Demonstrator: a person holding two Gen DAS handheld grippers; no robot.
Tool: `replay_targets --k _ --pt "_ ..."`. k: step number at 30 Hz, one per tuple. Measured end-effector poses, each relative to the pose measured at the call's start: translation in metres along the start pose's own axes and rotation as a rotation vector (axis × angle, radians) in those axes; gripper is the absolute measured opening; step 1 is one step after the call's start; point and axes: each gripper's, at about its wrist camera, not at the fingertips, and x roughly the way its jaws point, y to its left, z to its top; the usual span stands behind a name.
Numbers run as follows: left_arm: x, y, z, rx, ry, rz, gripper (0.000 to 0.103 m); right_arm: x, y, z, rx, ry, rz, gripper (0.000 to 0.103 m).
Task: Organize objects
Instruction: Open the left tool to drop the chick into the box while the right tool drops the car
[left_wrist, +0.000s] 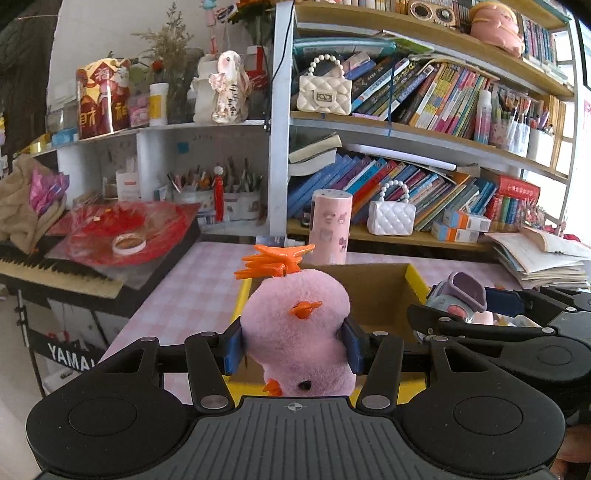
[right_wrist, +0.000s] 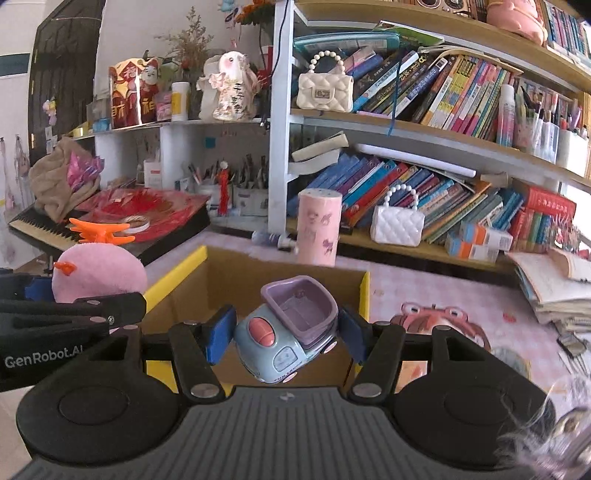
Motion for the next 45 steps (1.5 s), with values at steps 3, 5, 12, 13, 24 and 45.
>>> replay_targets --k 3,5,12,13,24,45 --pt "0.020 -0.003 0.003 -0.002 0.029 0.017 0.051 0.022 -0.007 0.002 -0.017 0.029 0.000 0.059" --pt "0.033 -0.004 0.002 -0.012 0.058 0.019 0.051 0.038 -0.010 -0.001 -0.034 0.065 0.014 0.059" --pt "0.068 -0.014 -0.005 -0.012 0.139 0.026 0.051 0.086 -0.018 -0.012 -0.107 0.176 0.108 0.059" --pt "0.074 -0.012 -0.006 -0.031 0.166 0.032 0.051 0.091 -0.019 -0.013 -0.123 0.191 0.122 0.059" --pt "0.099 -0.001 -0.016 -0.122 0.276 0.123 0.049 0.139 -0.028 -0.008 -0.238 0.312 0.349 0.059" --pt "0.051 -0.024 0.001 -0.075 0.087 0.177 0.080 0.108 -0.041 0.001 -0.263 0.193 0.331 0.071"
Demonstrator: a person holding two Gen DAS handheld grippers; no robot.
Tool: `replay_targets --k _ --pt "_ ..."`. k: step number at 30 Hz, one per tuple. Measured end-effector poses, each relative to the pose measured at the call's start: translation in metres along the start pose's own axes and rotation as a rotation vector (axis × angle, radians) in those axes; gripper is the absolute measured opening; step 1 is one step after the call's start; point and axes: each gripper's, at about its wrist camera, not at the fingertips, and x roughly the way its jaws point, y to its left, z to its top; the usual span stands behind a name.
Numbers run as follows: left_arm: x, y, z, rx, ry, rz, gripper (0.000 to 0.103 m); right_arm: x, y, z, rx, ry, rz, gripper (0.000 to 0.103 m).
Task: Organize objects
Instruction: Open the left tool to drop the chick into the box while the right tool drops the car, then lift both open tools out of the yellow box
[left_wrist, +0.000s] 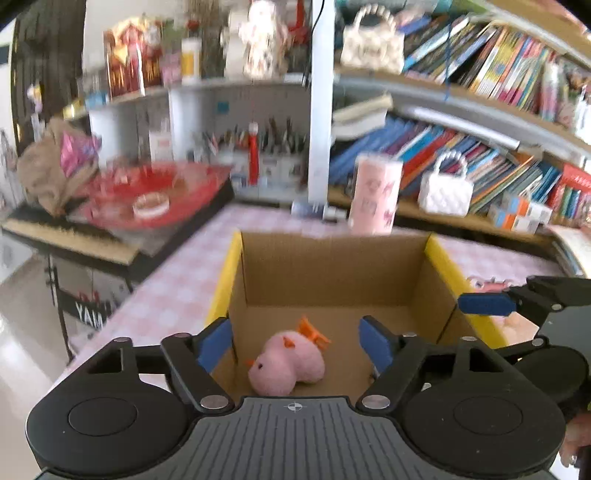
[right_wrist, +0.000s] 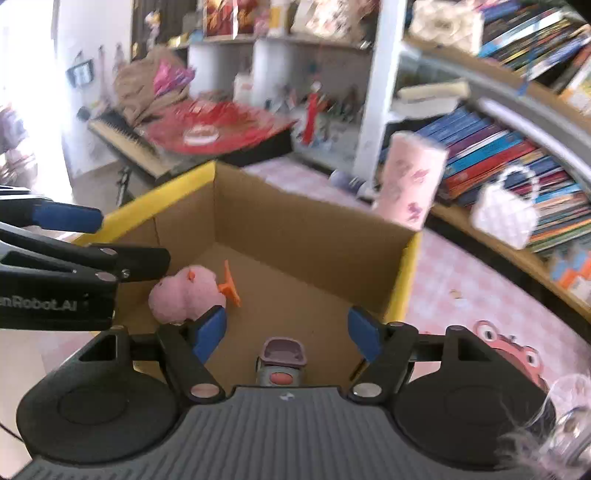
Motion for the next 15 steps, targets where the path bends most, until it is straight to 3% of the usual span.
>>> replay_targets --k 8,15 --pt "-0.051 0.011 -0.004 -0.054 -0.135 0.035 0.094 -0.070 0.022 -0.013 0.065 -0.154 -0.199 0.079" --pt "-0.071 0.026 -0.037 -0.057 -0.089 0.030 0.095 -0.104 0.040 -0.048 0.213 -0.120 -0.342 0.083"
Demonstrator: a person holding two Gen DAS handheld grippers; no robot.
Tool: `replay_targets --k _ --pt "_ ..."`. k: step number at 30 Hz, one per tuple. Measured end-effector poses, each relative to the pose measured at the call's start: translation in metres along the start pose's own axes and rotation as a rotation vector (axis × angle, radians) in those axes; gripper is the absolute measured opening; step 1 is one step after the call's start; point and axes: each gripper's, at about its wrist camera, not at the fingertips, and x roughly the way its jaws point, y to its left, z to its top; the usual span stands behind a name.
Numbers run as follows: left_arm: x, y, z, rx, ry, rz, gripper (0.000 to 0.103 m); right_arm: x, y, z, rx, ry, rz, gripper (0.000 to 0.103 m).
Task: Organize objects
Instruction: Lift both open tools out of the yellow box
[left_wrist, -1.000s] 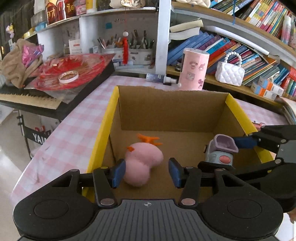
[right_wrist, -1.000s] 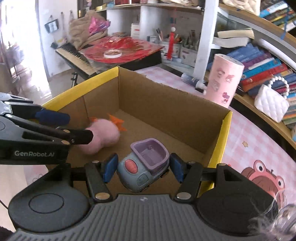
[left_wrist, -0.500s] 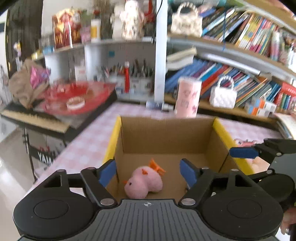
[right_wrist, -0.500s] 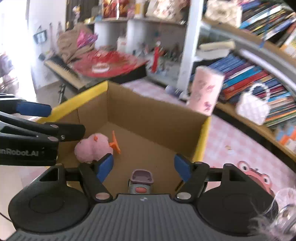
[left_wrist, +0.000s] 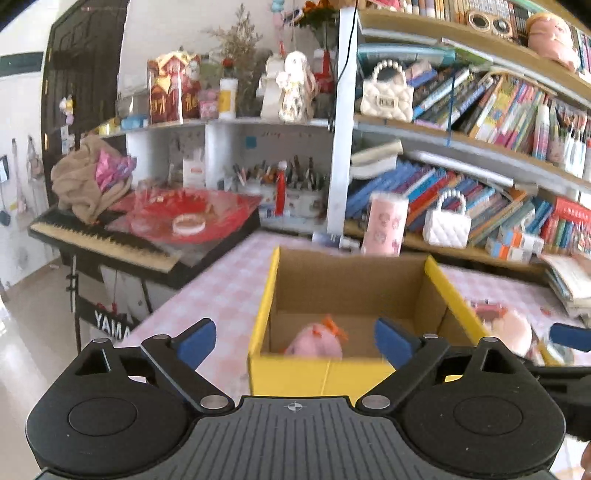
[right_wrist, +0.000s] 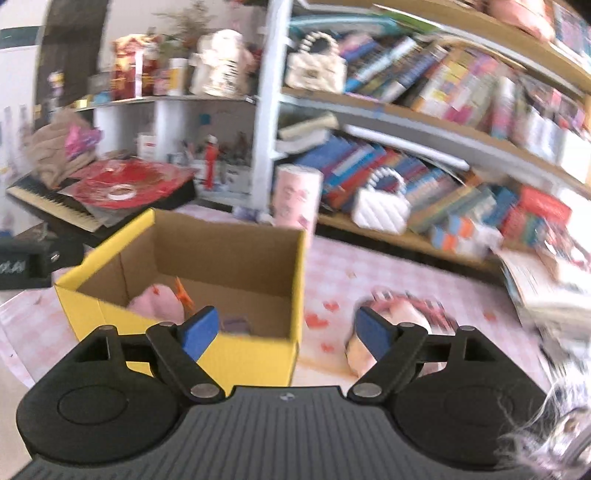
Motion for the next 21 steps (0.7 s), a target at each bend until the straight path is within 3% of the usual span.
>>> replay_targets --k 11,21 --pt "-0.015 0.015 -0.054 0.062 0.209 -0.036 0.095 -0.032 0.021 -0.059 0.095 0.196 -0.097 0.090" --pt "-0.029 0.013 -0.083 0.110 0.291 -0.093 0.098 -0.056 0.022 -0.085 0.169 0.275 -0.157 0.093"
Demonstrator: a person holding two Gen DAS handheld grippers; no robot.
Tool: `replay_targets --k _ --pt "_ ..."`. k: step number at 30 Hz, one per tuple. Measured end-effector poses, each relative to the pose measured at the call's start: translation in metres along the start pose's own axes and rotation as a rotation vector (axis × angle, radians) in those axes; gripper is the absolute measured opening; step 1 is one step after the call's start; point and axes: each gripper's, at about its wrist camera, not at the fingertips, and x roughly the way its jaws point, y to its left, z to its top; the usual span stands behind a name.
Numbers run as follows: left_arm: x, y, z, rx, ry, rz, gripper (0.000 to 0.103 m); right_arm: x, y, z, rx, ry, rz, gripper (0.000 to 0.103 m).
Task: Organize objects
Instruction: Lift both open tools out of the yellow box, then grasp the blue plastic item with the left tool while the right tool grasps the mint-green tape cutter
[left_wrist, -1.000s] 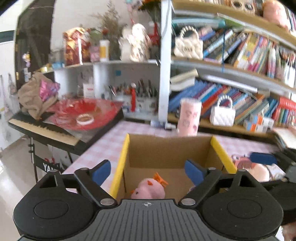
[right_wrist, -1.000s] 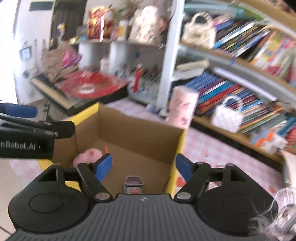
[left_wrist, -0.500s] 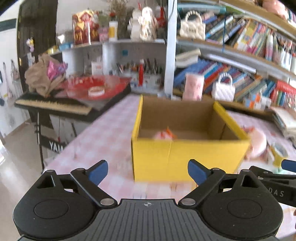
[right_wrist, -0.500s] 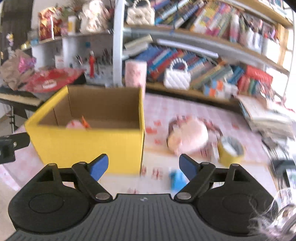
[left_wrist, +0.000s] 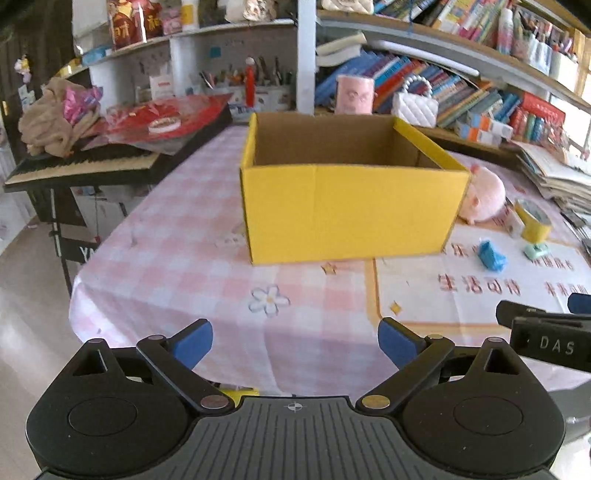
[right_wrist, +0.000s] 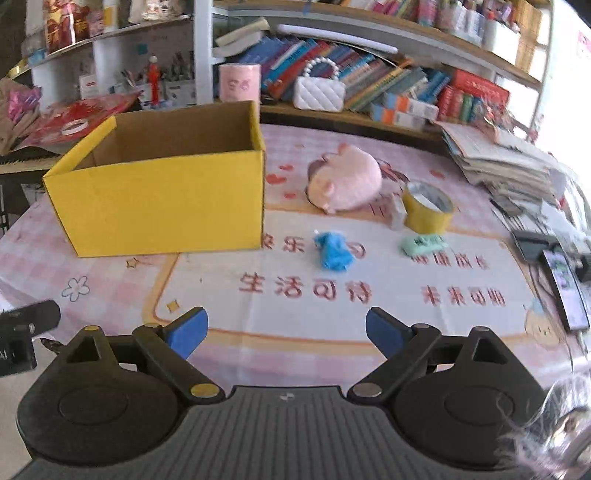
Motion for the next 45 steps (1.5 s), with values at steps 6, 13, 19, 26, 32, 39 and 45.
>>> replay_targets --k 6,13,19,26,32,39,45 --pt "-0.002 -0.007 -0.004 0.010 0.009 -0.043 0.098 -0.013 -0.012 -0.009 0.043 -0.004 -0.061 0.093" --pt "-0.004 -0.021 -0.004 0.031 -0.006 -0.107 0.098 -0.025 -0.026 -0.014 0.051 -0.025 -0.103 0.093" --pt "-0.003 -0.042 -0.003 0.063 -0.007 -0.174 0.098 -0.035 -0.044 -0.018 0.080 -0.039 -0.158 0.093" --pt "0.002 -0.060 0.000 0.098 -0.007 -0.216 0.098 -0.035 -0.063 -0.023 0.125 -0.024 -0.202 0.093" --pt "0.012 -0.079 0.004 0.116 0.009 -0.237 0.098 -0.029 -0.078 -0.024 0.135 -0.011 -0.216 0.093" --pt "0.024 -0.118 0.013 0.155 0.011 -0.255 0.098 -0.014 -0.113 -0.019 0.164 0.006 -0.234 0.093" --pt "0.038 -0.148 0.022 0.164 0.016 -0.253 0.098 0.007 -0.145 -0.007 0.173 0.030 -0.227 0.093"
